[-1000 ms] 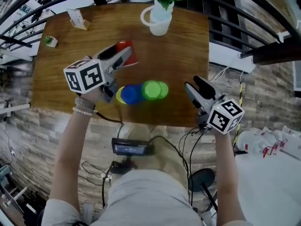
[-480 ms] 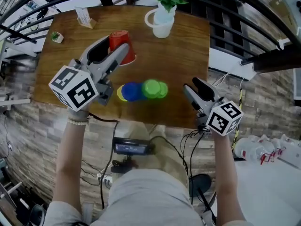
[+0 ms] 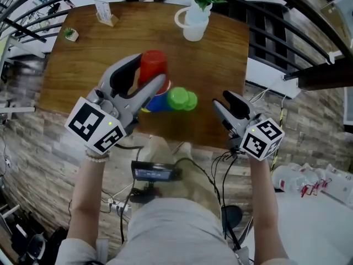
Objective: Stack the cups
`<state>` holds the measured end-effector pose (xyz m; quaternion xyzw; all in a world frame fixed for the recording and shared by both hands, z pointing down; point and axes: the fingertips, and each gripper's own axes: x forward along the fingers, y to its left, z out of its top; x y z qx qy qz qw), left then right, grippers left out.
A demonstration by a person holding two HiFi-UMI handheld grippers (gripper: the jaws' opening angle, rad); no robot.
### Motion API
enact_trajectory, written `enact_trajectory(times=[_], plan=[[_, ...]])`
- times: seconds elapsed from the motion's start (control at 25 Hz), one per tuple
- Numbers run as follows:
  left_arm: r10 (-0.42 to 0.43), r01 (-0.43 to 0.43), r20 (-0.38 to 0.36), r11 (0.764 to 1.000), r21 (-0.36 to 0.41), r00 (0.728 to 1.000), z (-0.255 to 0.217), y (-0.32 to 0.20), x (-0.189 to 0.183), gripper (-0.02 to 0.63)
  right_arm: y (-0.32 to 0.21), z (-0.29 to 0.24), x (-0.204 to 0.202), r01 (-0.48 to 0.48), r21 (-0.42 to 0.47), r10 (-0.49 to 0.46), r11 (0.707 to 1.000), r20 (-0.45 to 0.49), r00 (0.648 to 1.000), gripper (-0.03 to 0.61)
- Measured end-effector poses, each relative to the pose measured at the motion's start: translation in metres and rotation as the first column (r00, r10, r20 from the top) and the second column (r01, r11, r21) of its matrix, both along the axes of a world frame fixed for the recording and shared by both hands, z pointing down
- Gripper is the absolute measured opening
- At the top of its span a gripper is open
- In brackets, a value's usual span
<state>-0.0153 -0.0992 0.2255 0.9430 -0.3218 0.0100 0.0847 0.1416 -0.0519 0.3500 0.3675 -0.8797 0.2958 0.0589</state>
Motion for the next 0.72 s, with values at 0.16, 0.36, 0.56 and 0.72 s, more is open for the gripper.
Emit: enact_trajectory(times=[0.16,0.36,0.56,0.72], plan=[[0.001,-0.002,0.035,0.999,0.048,0.999,0.005,0.017,0.007,0.225,0.008,-0.001,-0.003,0.018,0.005,-0.018,1.0,-0.004,1.0,0.195],[0.012,-0.02,0.095,0.996,0.085,0.995,0.017,0.032,0.02,0.225,0.015,-0.016,-0.019,0.115,0.116,-0.11,0.987,-0.044,0.993,0.195],[0.032,-0.042,0.109,0.995,0.091,0.994,0.025,0.04,0.026,0.225,0.019,-0.051,-0.053,0.249,0.254,-0.246,0.935,-0.043,0.968,0.195],[0.033,-0.035,0.098,0.999,0.01,0.995,0.035,0.047,0.026,0.225,0.022,-0.062,-0.077,0.34,0.302,-0.332,0.891,-0.08,0.94,0.195]])
